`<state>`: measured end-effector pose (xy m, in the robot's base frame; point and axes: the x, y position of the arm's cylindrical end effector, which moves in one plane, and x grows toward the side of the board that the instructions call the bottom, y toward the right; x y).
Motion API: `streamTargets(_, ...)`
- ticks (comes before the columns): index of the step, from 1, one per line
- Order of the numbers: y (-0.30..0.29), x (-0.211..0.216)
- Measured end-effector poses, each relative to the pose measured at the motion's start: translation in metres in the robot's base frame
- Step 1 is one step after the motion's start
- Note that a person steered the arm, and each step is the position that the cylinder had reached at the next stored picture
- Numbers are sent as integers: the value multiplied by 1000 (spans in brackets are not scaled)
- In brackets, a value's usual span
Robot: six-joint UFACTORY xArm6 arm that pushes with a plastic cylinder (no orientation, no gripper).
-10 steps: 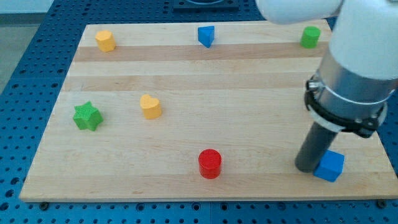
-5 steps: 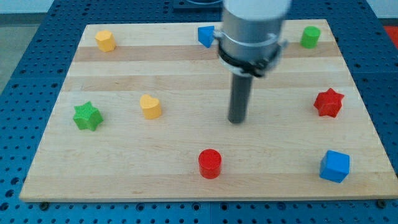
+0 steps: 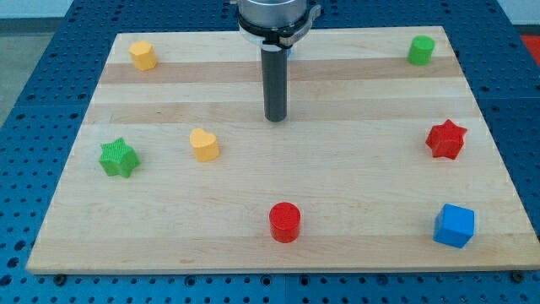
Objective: Push the blue cube to the bottom right of the board
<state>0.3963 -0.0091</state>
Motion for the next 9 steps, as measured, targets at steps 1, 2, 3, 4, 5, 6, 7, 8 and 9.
streamTargets(1, -1, 0)
streamTargets(2, -2, 0)
streamTargets(3, -3, 0)
streamTargets(4, -4, 0)
streamTargets(5, -6, 0)
streamTargets(6, -9, 0)
streamTargets(7, -11, 0)
streamTargets(8, -11, 0)
streamTargets(9, -11, -1)
